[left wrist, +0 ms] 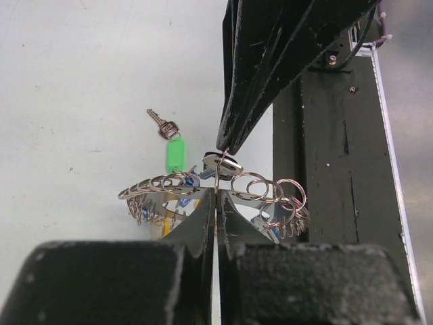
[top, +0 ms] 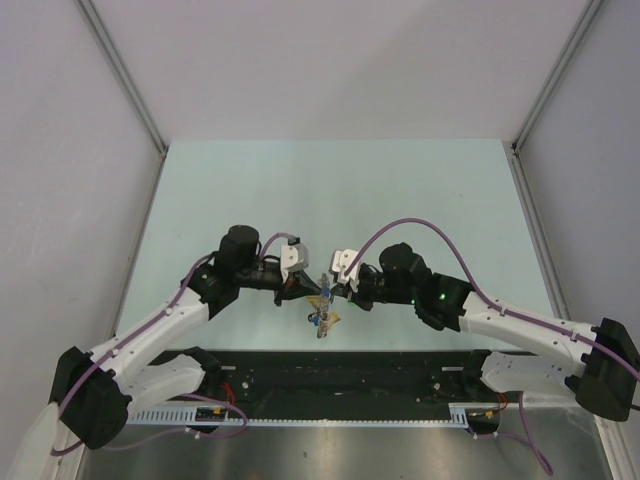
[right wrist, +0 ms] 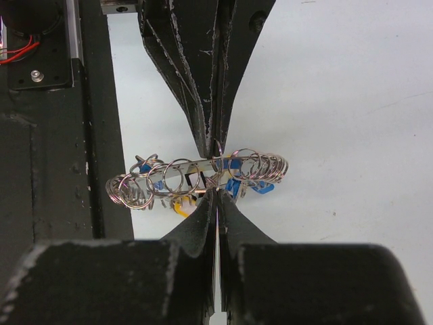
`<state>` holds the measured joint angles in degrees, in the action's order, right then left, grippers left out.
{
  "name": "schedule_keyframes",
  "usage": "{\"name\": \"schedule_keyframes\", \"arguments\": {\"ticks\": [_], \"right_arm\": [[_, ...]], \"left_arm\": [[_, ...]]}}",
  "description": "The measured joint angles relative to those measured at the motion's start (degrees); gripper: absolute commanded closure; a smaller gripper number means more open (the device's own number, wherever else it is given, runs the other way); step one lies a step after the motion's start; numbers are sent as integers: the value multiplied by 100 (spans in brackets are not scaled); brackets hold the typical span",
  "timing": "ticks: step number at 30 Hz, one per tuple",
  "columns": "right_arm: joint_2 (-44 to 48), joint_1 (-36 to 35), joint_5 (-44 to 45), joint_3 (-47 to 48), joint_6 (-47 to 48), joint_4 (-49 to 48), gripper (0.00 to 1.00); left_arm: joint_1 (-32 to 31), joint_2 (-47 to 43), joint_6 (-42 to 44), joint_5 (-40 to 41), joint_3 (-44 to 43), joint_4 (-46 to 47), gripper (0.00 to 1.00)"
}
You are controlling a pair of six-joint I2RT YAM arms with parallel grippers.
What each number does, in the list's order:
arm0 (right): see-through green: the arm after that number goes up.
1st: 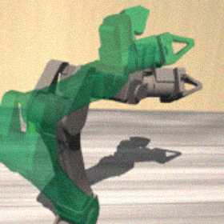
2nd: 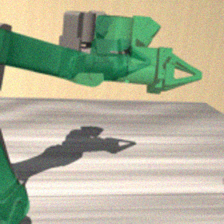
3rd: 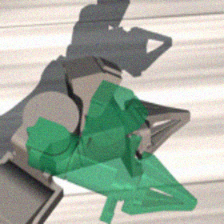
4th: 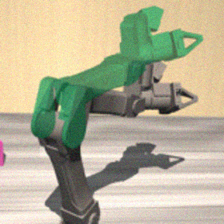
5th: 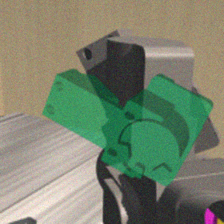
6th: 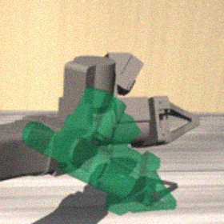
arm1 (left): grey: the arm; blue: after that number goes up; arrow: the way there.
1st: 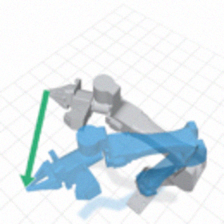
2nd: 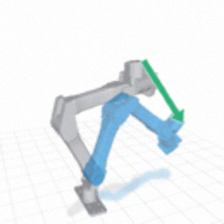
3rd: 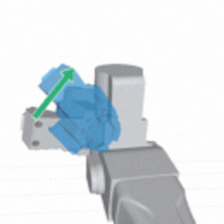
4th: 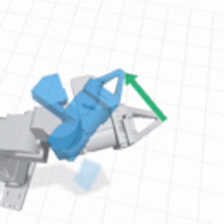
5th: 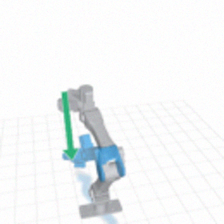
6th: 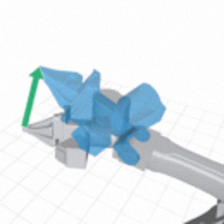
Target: Put the keys on the keyring
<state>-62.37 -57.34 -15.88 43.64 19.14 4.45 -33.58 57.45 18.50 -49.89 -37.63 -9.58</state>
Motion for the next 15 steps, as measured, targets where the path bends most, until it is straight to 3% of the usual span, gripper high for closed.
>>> {"name": "schedule_keyframes", "arguments": {"ticks": [15], "right_arm": [[0, -31, 0, 0, -2, -4, 100]], "left_arm": [[0, 31, 0, -31, 0, -2, 100]]}}
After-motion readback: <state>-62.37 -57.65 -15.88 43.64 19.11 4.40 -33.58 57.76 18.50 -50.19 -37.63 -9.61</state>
